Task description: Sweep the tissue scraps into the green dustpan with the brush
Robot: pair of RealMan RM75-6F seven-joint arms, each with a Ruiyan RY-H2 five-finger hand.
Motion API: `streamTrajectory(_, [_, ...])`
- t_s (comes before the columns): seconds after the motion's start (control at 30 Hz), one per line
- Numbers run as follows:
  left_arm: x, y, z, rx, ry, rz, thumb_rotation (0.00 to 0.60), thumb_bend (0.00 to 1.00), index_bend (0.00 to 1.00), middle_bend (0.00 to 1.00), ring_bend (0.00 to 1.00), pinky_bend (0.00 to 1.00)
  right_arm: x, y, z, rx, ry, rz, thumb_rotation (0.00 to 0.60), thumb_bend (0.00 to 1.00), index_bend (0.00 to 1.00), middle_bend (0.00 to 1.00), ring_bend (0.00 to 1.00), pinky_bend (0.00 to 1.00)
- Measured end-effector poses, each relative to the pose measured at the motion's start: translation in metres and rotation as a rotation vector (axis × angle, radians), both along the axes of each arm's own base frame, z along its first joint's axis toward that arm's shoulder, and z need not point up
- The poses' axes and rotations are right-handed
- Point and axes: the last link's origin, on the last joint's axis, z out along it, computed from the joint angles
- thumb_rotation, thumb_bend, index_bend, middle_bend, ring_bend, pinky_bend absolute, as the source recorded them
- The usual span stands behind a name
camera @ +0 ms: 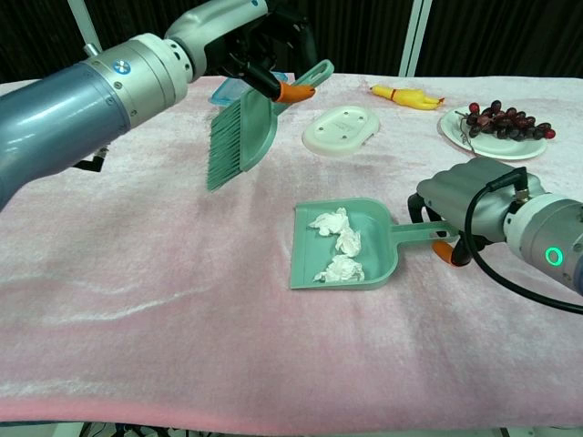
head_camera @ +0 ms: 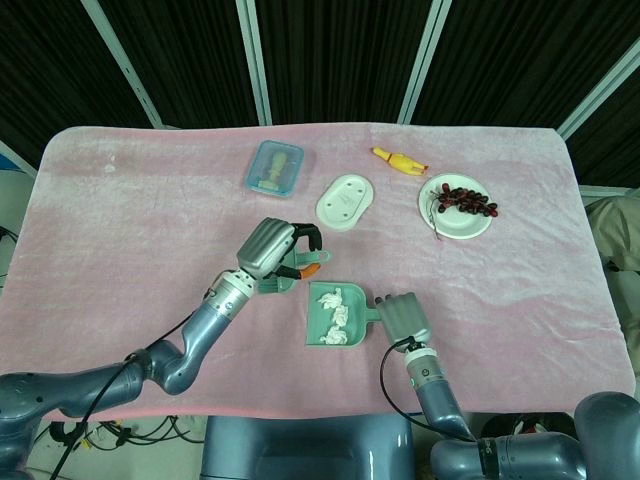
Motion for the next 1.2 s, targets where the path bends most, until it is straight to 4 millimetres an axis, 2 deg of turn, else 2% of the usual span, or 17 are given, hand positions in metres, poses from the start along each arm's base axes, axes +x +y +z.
streamTrajectory(0.27, [-0.023, 0.001, 0.020, 0.036, 0.030, 0.004, 0.600, 0.32, 0.63, 0.66, 0.87, 1.00, -0.003, 0.002, -0.003, 0.000, 0.011, -0.010, 0.600, 0.41, 0.42, 0.42, 0.56, 0.66])
streamTrajectory(0.57, [-0.034, 0.001, 0.026, 0.045, 0.052, 0.013, 0.600, 0.32, 0.63, 0.66, 0.87, 1.00, -0.004, 0.004, -0.002, -0.005, 0.025, -0.014, 0.600, 0.33, 0.35, 0.36, 0.56, 0.66])
streamTrajectory(0.73, [-0.038, 0.000, 0.027, 0.046, 0.065, 0.016, 0.600, 0.32, 0.63, 0.66, 0.87, 1.00, -0.005, 0.005, -0.002, -0.006, 0.035, -0.026, 0.600, 0.25, 0.26, 0.30, 0.56, 0.66])
streamTrajectory(0.93, [-0.043, -0.001, 0.028, 0.046, 0.084, 0.020, 0.600, 0.32, 0.63, 0.66, 0.87, 1.00, -0.006, 0.008, 0.000, -0.011, 0.045, -0.030, 0.600, 0.17, 0.06, 0.20, 0.55, 0.66])
streamTrajectory(1.2, [-0.054, -0.006, 0.030, 0.046, 0.200, -0.002, 0.600, 0.32, 0.63, 0.66, 0.87, 1.00, -0.005, 0.007, 0.011, -0.038, 0.037, -0.026, 0.600, 0.16, 0.04, 0.18, 0.55, 0.66])
